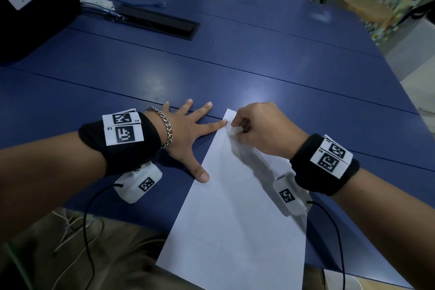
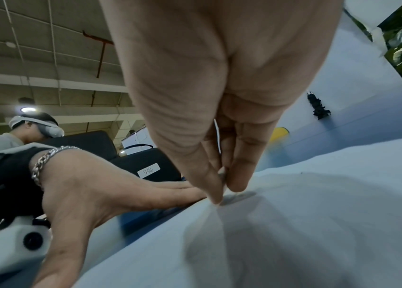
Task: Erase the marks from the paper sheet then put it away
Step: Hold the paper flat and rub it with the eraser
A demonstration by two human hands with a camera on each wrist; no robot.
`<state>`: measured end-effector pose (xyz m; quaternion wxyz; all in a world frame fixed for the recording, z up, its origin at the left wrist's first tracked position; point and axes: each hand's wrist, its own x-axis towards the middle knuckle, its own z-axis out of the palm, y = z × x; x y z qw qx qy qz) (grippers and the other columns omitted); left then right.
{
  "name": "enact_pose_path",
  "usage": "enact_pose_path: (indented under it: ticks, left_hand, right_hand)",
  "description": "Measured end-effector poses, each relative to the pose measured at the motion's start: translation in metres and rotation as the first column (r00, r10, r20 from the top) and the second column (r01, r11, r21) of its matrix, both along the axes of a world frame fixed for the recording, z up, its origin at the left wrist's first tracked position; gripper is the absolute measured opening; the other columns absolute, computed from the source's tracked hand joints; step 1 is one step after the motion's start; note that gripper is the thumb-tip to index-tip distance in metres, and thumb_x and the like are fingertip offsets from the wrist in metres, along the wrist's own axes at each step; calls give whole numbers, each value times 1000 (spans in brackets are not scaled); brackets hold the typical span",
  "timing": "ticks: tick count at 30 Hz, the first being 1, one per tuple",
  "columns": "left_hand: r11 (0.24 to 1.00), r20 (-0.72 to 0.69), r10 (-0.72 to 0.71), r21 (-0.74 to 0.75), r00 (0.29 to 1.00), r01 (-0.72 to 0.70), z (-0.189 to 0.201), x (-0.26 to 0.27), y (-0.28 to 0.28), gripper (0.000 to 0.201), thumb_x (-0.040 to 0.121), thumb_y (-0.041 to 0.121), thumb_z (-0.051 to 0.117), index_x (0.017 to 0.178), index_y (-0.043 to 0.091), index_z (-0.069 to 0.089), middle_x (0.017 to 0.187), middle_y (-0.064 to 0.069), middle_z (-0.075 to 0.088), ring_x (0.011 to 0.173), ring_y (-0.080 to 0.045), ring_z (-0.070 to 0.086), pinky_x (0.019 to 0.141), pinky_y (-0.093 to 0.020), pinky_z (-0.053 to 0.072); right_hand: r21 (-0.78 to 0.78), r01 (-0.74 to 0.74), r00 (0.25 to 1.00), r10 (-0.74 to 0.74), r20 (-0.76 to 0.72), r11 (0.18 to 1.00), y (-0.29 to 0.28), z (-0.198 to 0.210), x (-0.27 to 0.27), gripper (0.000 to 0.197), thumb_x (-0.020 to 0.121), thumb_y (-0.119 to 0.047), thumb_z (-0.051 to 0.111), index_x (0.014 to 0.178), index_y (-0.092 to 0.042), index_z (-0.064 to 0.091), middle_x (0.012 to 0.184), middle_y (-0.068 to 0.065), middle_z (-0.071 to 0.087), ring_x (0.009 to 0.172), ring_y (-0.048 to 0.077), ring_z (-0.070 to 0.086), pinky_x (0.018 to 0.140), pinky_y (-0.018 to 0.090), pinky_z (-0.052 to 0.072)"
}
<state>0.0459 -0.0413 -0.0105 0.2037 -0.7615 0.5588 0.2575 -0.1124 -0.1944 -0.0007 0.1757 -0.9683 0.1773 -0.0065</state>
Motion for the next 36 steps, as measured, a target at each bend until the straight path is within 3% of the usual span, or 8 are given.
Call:
enact_pose_path:
  ticks: [5,11,17,21,27,31,34,36]
  left_hand:
    - [1000,-2,0,-3,1000,0,-3,1,0,140,43,105,62,136,70,-38,159,14,-47,155,-37,-29,118,-78,2]
    - [1000,0,4,15,1000,-4,-2,1,-1,139,42,106,60,128,69,-42,158,14,-49,154,-37,-30,118,-78,3]
    - [1000,6,-7,9,1000,7,-2,0,-1,143,41,106,60,137,69,-38,159,13,-47,155,-38,-29,118,-78,4]
    - [1000,12,-4,24,1000,4,0,-1,-1,143,43,105,60,142,65,-36,160,12,-47,155,-38,-28,119,-77,4]
    - [1000,21,-10,14,1000,10,-1,-1,-2,144,42,105,62,140,67,-37,161,12,-46,155,-40,-26,119,-77,7]
    - [1000,21,-9,23,1000,9,-1,-1,-2,140,41,106,60,129,68,-43,160,12,-47,155,-39,-27,119,-76,8]
    - [1000,18,-7,22,1000,7,-2,-1,-2,137,40,106,60,123,70,-43,159,13,-47,155,-38,-28,119,-76,8]
    - [1000,13,-6,10,1000,5,-3,0,-1,140,40,106,60,130,71,-41,160,13,-47,155,-38,-27,119,-77,8]
  right_hand:
    - [40,-238,970,240,-40,970,23,3,-6,19,82,-18,75,100,-19,77,85,-14,64,68,0,56,65,10,44]
    - [-31,-133,991,133,-3,991,9,4,3,25,81,-16,70,104,-17,79,88,-6,68,80,18,67,66,20,42]
    - [131,-250,955,267,-132,959,22,10,-5,21,78,-25,82,98,-25,78,82,-17,69,74,1,67,69,17,54]
    - [26,-159,985,160,-56,987,10,8,4,22,78,-19,75,99,-22,79,79,-16,66,74,6,64,74,28,58]
    - [147,-298,929,322,-181,943,26,12,-8,20,79,-29,83,97,-30,77,83,-17,69,76,-1,66,68,16,53]
    - [48,-215,967,220,-131,975,11,13,2,24,77,-24,80,101,-25,77,84,-16,66,76,4,65,73,25,56]
    - [-32,-215,975,212,-72,976,11,10,2,26,78,-15,74,104,-19,77,86,-14,62,79,12,66,70,22,49]
    - [24,-267,958,268,-104,963,22,10,-6,24,79,-16,75,102,-22,76,88,-14,67,75,6,64,68,19,50]
